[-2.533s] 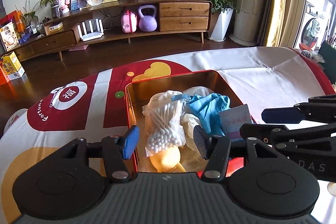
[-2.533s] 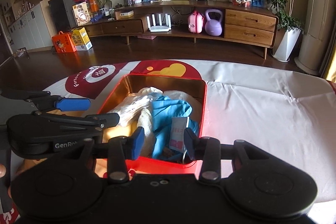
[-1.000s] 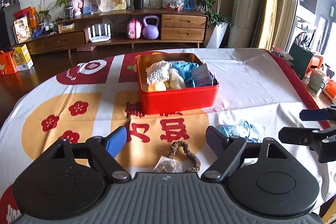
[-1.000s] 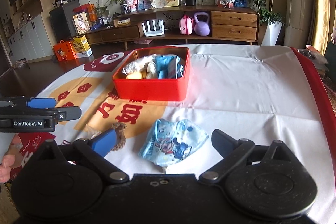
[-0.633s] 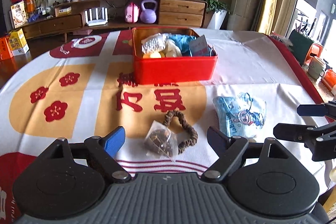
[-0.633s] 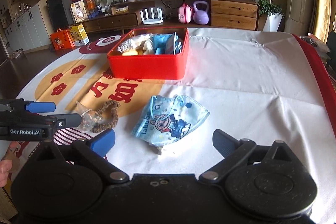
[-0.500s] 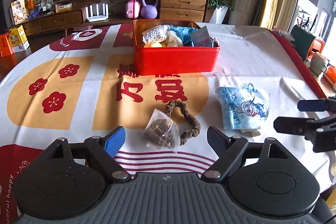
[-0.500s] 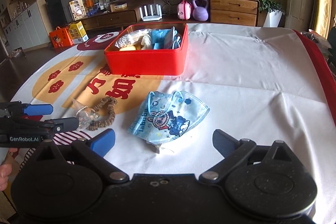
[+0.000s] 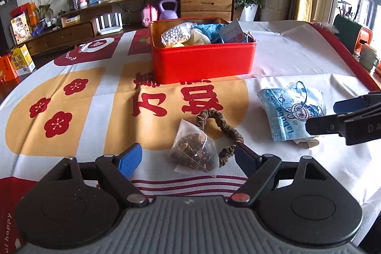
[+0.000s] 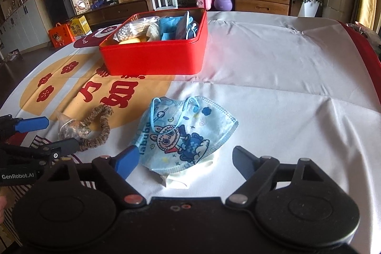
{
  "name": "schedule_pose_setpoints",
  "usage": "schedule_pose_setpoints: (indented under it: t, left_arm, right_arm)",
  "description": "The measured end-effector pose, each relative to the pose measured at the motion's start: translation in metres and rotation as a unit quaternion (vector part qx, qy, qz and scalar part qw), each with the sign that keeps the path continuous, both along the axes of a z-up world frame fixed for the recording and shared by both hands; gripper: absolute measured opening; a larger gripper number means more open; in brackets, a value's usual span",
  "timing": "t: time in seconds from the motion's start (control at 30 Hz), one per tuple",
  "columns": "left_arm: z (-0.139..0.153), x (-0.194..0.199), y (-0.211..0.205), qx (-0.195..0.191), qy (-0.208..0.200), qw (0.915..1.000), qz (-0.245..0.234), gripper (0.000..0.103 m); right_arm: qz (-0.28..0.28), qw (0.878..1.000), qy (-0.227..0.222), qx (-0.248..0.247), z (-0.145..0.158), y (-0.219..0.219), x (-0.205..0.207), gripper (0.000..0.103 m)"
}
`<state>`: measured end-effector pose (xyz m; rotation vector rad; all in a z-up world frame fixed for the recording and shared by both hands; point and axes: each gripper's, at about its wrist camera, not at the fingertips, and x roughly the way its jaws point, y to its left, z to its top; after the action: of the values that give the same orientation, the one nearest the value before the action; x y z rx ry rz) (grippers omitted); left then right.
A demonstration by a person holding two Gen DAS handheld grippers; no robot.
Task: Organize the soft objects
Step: 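Grasp the small clear bag with the left tool while the right tool grasps the blue printed mask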
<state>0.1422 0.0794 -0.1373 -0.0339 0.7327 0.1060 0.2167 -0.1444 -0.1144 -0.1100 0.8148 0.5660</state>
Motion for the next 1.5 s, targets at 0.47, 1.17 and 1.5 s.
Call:
schedule_pose_setpoints:
  t: [0.47, 1.17, 1.5]
  left_arm:
    - [-0.008, 0.008, -0.002, 0.013, -0.003, 0.9999, -0.004, 0.067]
    - [-0.002, 0.005, 0.001, 0.002, -0.005, 1.0, -0.001, 0.021]
    - [0.01, 0.0, 0.004, -0.007, -0.015, 0.9998, 0.01, 0.007]
  right_arm:
    - [-0.02, 1.0, -0.011, -0.004, -0.005, 0.005, 0.014, 0.042]
    - [-0.008, 0.997, -0.072, -0.003, 0.016, 0.01, -0.006, 0.0]
    - [0.007, 0.996, -0.089, 0.026, 0.036, 0.008, -0.019, 0.0]
